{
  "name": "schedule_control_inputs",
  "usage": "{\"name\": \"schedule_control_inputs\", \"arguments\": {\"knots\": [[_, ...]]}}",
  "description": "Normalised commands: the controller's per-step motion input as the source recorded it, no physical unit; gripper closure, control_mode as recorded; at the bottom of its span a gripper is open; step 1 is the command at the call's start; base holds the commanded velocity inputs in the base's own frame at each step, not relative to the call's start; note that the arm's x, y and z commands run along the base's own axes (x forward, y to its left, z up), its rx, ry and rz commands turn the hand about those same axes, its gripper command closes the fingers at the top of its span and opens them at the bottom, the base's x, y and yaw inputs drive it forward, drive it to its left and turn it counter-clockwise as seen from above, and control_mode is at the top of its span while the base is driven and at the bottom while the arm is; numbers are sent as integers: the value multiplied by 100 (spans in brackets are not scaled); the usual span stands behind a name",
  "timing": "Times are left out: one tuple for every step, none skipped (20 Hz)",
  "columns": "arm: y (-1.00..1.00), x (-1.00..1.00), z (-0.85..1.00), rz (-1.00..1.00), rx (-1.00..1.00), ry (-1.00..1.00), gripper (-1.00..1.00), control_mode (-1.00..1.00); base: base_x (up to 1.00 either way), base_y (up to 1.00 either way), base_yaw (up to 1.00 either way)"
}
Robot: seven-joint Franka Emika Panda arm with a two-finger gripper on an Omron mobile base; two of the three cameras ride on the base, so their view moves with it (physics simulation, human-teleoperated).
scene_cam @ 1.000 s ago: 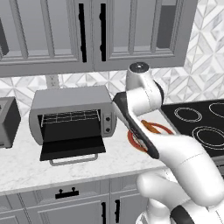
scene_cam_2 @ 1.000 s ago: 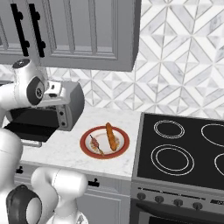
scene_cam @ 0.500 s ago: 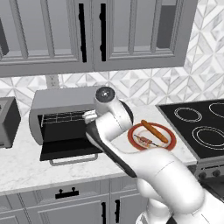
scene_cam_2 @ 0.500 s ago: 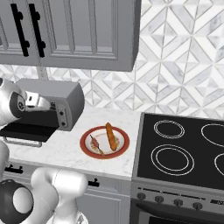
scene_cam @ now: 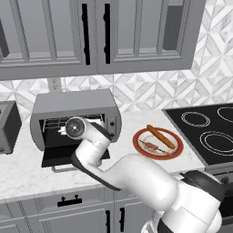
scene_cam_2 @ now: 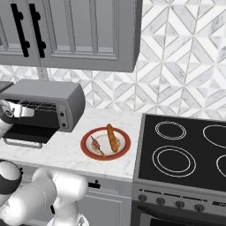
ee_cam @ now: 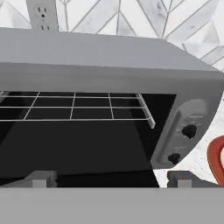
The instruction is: Pick up the kebab skewer and baguette bread, and place them inside the toaster oven. Close the toaster oven door and start by setting the timer.
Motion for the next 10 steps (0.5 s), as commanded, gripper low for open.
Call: {"name": "schedule_control_inputs", "arguments": {"knots": [[51,25,-46,0,5,-28,-100,-100,0,0,0],[41,33,-41,0,4,-26,-100,-100,0,0,0],[30,40,-30,0,4,-23,-100,-100,0,0,0],[19,44,-21,0,6,-22,-100,-100,0,0,0],[1,36,-14,0,6,-19,-100,-100,0,0,0],[0,22,-15,0,5,-17,-100,-100,0,0,0],[0,5,-19,4,4,-18,-100,-100,0,0,0],[0,5,-13,6,3,-20,-100,-100,0,0,0],[0,17,-6,5,6,-16,-100,-100,0,0,0],[0,32,0,3,7,-13,-100,-100,0,0,0]]}}
